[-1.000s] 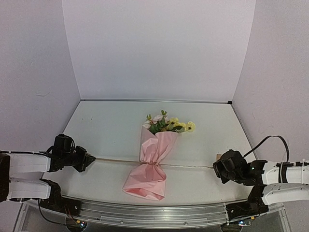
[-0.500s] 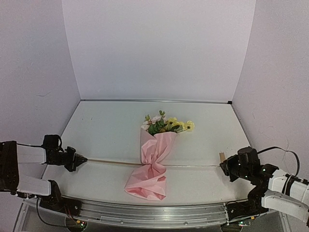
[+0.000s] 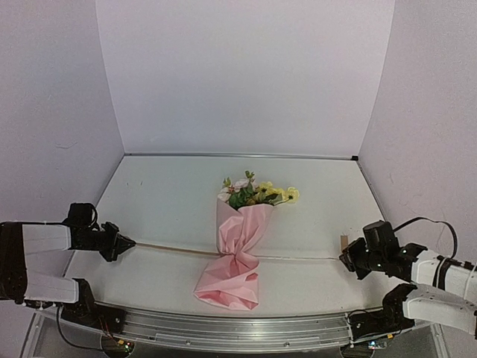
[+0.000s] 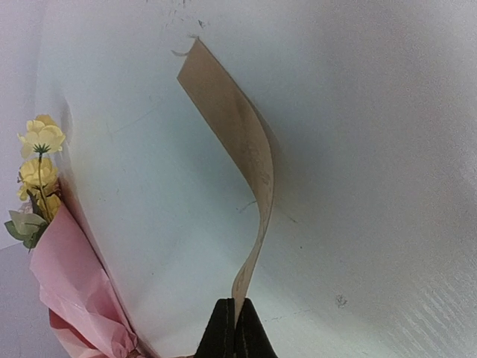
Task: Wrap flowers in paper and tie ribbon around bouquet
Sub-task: Tie the ribbon around the folded bouquet.
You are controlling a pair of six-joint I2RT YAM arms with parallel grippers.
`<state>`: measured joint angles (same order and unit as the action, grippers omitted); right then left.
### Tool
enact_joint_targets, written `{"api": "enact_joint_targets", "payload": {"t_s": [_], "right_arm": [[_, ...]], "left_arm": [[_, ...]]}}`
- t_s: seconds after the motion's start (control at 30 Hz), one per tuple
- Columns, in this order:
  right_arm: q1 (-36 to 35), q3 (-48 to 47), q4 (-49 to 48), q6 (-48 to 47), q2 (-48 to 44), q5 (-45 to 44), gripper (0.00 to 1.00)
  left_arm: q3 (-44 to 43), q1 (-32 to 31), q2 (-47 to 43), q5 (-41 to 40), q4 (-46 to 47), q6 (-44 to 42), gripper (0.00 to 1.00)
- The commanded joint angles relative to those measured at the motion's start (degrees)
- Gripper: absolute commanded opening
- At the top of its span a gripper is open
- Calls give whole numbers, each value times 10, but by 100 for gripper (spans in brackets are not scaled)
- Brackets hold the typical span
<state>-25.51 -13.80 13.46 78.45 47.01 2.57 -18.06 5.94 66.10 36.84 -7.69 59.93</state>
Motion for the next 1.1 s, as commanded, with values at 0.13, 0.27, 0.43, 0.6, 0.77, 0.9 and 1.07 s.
{"api": "enact_joint_targets", "payload": {"t_s": [0.13, 0.27, 0.43, 0.6, 0.77, 0.9, 1.07], "right_arm": [[19, -56, 67, -63, 67, -66, 22], [19, -61, 71, -68, 65, -61, 40], [0, -71, 75, -57, 56, -48, 55], [-99, -93, 52, 33, 68, -78, 65], [-183, -96, -23, 141, 101, -114, 67], [-253, -132, -80, 205, 173, -143, 67], [-308, -170, -200, 275, 290, -145, 67]], "left_arm": [[-80, -65, 41, -127, 8, -6, 0], [-92, -77, 60, -126, 0, -2, 10], [-103, -81, 56, -133, -21, -4, 45], [-116, -102, 31, -144, -48, 8, 70], [-118, -164, -13, -164, -59, 81, 89], [-107, -241, -15, -170, -11, 167, 89], [-95, -366, 45, -211, 87, 305, 84]]}}
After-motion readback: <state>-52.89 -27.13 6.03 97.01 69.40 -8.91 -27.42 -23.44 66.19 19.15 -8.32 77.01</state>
